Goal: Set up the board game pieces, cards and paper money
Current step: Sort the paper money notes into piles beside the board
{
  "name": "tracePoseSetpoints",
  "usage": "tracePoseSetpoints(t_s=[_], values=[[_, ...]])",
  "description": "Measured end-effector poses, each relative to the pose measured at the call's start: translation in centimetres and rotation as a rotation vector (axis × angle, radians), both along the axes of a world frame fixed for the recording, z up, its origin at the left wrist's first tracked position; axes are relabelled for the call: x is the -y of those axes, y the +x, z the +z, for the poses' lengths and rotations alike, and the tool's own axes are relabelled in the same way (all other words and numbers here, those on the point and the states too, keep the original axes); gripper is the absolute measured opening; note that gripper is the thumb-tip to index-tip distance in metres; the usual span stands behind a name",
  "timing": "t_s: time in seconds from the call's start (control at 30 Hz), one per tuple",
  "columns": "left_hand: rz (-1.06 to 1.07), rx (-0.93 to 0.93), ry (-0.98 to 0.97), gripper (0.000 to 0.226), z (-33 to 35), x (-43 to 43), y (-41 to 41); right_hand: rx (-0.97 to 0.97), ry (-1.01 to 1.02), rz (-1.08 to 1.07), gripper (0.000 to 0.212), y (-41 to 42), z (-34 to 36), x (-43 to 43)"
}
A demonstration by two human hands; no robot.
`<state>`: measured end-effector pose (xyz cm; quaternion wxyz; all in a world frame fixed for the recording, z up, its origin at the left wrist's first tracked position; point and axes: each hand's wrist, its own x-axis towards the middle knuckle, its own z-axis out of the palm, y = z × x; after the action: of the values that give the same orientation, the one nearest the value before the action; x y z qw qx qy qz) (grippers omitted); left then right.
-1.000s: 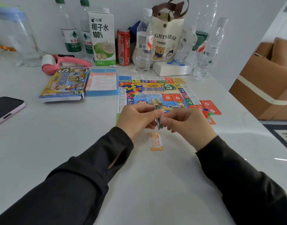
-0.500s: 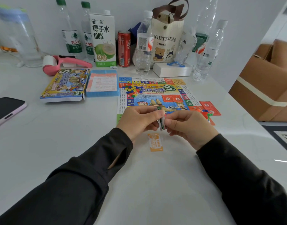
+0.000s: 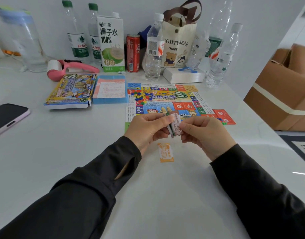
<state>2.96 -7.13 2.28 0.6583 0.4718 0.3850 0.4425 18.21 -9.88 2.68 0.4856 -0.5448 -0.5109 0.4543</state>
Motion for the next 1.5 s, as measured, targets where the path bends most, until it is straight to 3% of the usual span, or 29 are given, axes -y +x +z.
tracePoseSetpoints(t_s=[0.27,0.5,0.7,0.93,1.5], values=[[0.055,-0.080,0.019,0.004,-0.4,-0.1,0.3,0.201,0.096,0.003,0.021,-0.7,0.2,0.5],[0.066,-0.100,0.003,0.004,-0.4,-0.1,0.3,0.245,0.122,0.027,0.024,-0.8,0.4,0.7],[0.055,0.030,-0.051,0.006,-0.1,0.0,0.3,-0.030,-0.043,-0.085,0.021,-0.8,0.6,0.5],[0.044,0.051,-0.063,0.008,0.0,0.0,0.2,-0.160,-0.191,-0.115,0.012,-0.6,0.9,0.6],[0.043,-0.014,-0.031,0.007,-0.4,-0.3,0.2,-0.188,-0.255,-0.117,0.011,-0.5,1.3,0.7]])
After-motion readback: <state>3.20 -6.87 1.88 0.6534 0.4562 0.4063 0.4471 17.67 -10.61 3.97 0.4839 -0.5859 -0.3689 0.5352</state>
